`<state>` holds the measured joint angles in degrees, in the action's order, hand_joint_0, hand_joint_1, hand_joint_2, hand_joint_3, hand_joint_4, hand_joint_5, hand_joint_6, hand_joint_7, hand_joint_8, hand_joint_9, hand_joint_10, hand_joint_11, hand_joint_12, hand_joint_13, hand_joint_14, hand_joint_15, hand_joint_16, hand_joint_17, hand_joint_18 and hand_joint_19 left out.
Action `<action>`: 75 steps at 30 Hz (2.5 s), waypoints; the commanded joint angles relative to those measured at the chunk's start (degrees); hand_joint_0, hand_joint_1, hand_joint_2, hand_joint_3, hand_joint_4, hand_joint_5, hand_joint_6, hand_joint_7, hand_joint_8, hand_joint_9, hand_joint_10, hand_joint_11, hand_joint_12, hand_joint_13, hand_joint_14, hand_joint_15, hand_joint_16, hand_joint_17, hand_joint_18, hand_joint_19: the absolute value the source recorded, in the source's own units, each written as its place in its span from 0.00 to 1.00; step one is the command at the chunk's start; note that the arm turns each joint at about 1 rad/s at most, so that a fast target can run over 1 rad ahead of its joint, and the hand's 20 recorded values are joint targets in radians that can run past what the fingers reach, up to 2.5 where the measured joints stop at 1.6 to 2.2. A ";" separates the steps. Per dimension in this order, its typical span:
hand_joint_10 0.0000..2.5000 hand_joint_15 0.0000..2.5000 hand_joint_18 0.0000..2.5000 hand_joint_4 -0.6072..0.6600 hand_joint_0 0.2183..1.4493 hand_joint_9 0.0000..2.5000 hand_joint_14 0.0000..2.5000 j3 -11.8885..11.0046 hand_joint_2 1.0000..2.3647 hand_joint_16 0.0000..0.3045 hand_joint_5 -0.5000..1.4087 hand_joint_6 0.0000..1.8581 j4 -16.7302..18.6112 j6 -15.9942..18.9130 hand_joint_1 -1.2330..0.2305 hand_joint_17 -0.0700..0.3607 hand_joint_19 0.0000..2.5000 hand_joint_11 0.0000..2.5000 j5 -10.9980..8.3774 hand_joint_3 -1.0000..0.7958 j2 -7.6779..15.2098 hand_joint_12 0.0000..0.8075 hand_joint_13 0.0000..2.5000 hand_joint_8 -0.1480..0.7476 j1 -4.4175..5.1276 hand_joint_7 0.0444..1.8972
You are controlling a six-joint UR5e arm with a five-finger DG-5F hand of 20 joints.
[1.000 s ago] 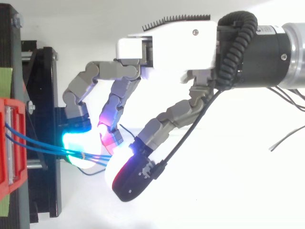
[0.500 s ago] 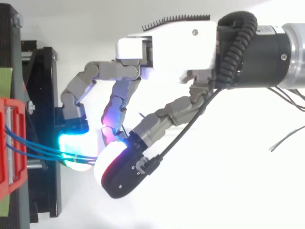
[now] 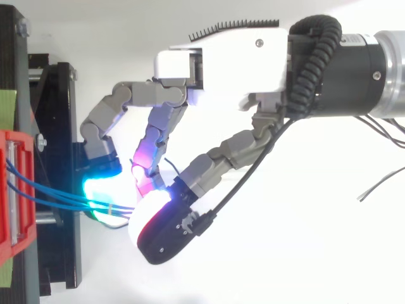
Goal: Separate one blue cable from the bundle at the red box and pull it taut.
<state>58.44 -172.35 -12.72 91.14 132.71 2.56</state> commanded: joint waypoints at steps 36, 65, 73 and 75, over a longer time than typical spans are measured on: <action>0.01 0.29 0.32 0.35 0.33 0.49 0.01 0.00 0.00 0.11 0.23 0.46 -0.09 0.06 0.24 0.33 0.27 0.37 0.79 0.31 0.00 0.32 0.42 0.39 -0.18 0.53; 0.01 0.29 0.31 0.41 0.29 0.49 0.01 0.00 0.00 0.12 0.23 0.43 -0.09 0.06 0.35 0.35 0.29 0.38 0.79 0.28 0.00 0.35 0.41 0.42 -0.27 0.54; 0.01 0.30 0.31 0.42 0.33 0.47 0.01 0.00 0.01 0.12 0.21 0.48 -0.09 0.15 0.24 0.35 0.29 0.39 0.79 0.41 0.00 0.35 0.40 0.43 -0.18 0.53; 0.01 0.29 0.31 0.39 0.36 0.47 0.01 0.00 0.02 0.12 0.20 0.49 -0.09 0.15 0.22 0.35 0.29 0.39 0.79 0.42 0.00 0.36 0.40 0.42 -0.27 0.54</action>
<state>58.45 -172.44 -12.57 91.94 132.71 2.34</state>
